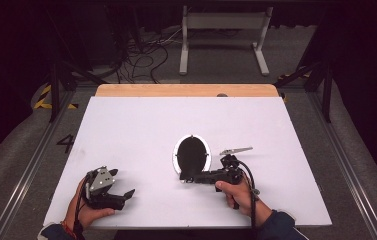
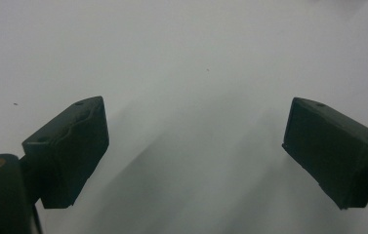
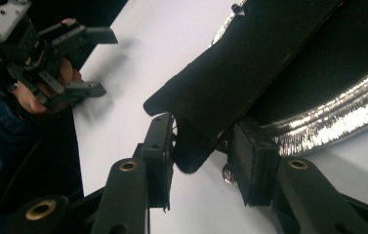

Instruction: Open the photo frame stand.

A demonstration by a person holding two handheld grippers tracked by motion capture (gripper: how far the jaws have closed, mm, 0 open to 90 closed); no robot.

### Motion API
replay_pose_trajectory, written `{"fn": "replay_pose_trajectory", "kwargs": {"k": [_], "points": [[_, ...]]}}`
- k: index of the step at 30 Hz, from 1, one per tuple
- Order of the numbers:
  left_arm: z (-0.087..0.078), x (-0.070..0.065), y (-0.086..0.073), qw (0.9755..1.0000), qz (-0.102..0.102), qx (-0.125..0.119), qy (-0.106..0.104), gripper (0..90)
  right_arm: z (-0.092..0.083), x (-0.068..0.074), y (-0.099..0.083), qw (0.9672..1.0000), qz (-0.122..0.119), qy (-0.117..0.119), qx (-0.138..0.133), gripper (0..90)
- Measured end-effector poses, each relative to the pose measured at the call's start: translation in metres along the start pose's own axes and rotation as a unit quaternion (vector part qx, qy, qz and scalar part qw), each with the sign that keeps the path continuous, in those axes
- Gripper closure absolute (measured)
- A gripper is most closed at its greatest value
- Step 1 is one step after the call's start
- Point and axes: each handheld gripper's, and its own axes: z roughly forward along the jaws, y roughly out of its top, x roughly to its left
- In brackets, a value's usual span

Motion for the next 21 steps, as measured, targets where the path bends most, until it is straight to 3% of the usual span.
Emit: {"fn": "replay_pose_trajectory", "kwargs": {"k": [3, 4, 13, 18, 21], "points": [[0.000, -0.001, 0.000, 1.0000, 0.001, 0.001, -0.001, 10.3, 0.001, -0.002, 0.002, 0.9999, 0.013, 0.003, -0.005, 57.6], [0.001, -0.002, 0.001, 1.0000, 0.000, 0.001, -0.004, 10.3, -0.001, -0.003, 0.004, 0.9995, 0.027, 0.007, -0.016, 55.9], [0.004, -0.003, 0.011, 0.9999, 0.010, -0.009, -0.009, 10.6, 0.003, -0.008, 0.008, 0.9966, 0.069, 0.014, -0.044, 56.0], [0.019, -0.002, 0.028, 0.9995, 0.018, -0.010, -0.024, 11.6, 0.007, -0.013, 0.012, 0.9939, 0.091, 0.022, -0.058, 56.6], [0.031, -0.002, 0.039, 0.9991, 0.017, -0.010, -0.037, 12.4, 0.010, -0.015, 0.014, 0.9938, 0.092, 0.024, -0.057, 56.7]]}}
